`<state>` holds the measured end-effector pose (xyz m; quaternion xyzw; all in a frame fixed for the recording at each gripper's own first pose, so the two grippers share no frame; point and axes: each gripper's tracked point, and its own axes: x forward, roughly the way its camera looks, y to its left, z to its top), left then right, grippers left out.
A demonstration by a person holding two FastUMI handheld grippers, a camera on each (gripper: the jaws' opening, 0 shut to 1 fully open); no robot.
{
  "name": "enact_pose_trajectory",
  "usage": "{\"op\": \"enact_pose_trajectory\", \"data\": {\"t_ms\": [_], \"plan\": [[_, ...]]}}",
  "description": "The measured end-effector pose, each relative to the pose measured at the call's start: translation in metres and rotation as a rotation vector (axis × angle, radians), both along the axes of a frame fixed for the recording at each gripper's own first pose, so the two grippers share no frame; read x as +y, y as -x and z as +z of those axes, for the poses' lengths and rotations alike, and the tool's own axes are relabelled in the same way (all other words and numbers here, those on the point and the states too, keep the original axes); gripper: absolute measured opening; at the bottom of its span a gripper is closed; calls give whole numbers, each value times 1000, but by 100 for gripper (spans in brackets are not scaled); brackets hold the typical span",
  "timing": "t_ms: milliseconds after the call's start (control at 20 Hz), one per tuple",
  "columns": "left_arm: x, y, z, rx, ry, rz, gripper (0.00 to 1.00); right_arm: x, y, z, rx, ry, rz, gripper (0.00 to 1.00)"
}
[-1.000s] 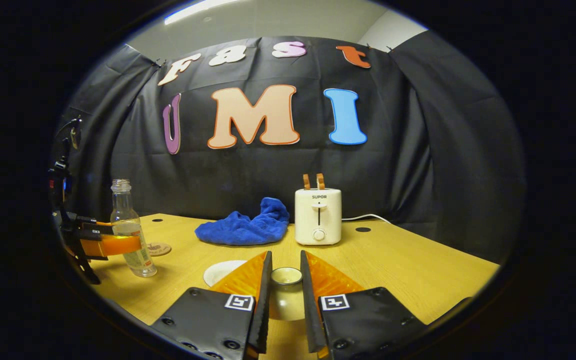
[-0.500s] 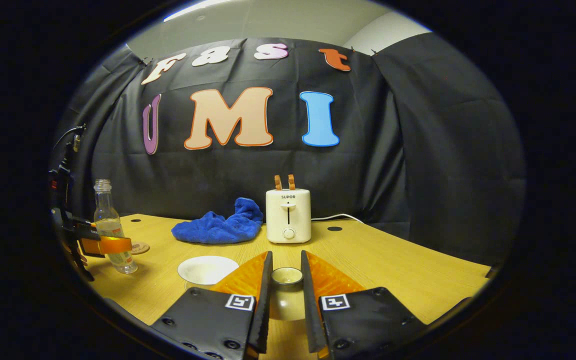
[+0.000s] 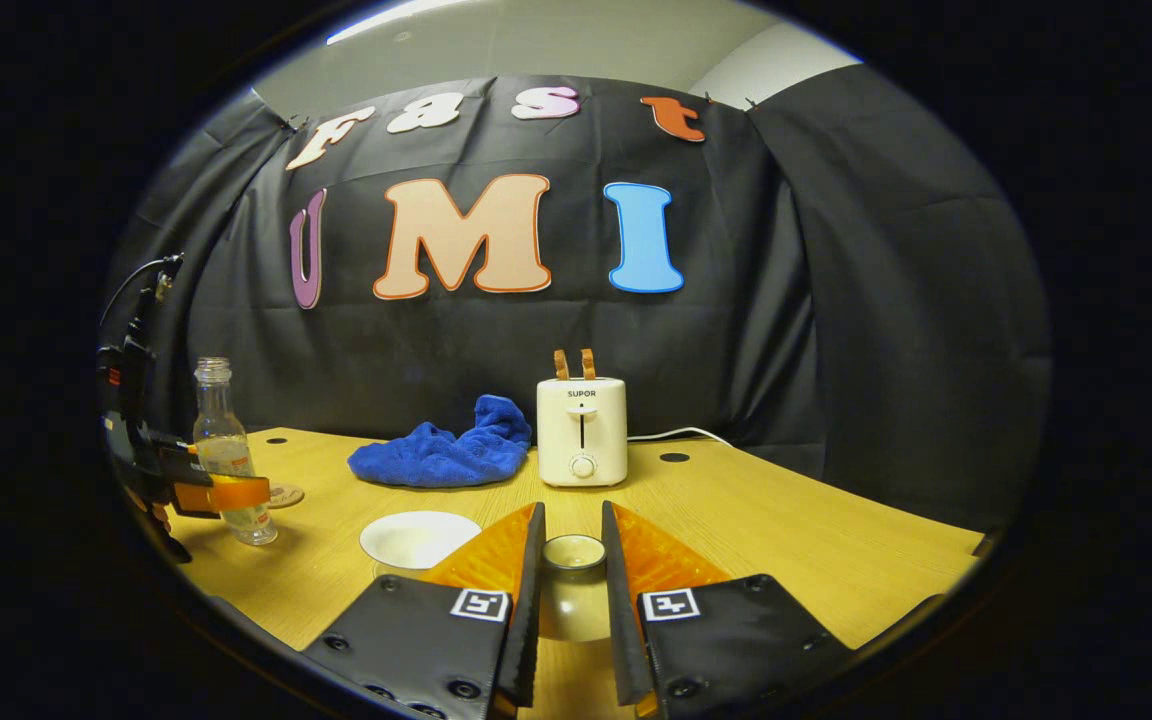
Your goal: Open the teacup lid with one hand, grasp the water bottle and pour water into the teacup with the other hand; after pouring, place the water bottle on the coaster and then close the teacup lid.
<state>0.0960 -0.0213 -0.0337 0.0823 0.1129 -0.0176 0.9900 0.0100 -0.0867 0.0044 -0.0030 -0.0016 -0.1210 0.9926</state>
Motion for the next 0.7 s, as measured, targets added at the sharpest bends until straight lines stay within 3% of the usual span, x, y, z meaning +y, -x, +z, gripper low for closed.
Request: {"op": "enact_pose_trajectory", "data": {"t_ms": [200, 350, 700], "plan": [[0, -2, 3, 39, -203, 30, 65, -6, 2, 1, 1, 0, -11, 34], [10, -15, 39, -31, -596, 94, 65, -24, 5, 1, 1, 0, -33, 34], [-5, -30, 34, 12, -887, 78, 65, -45, 9, 2, -2, 2, -67, 34]]}}
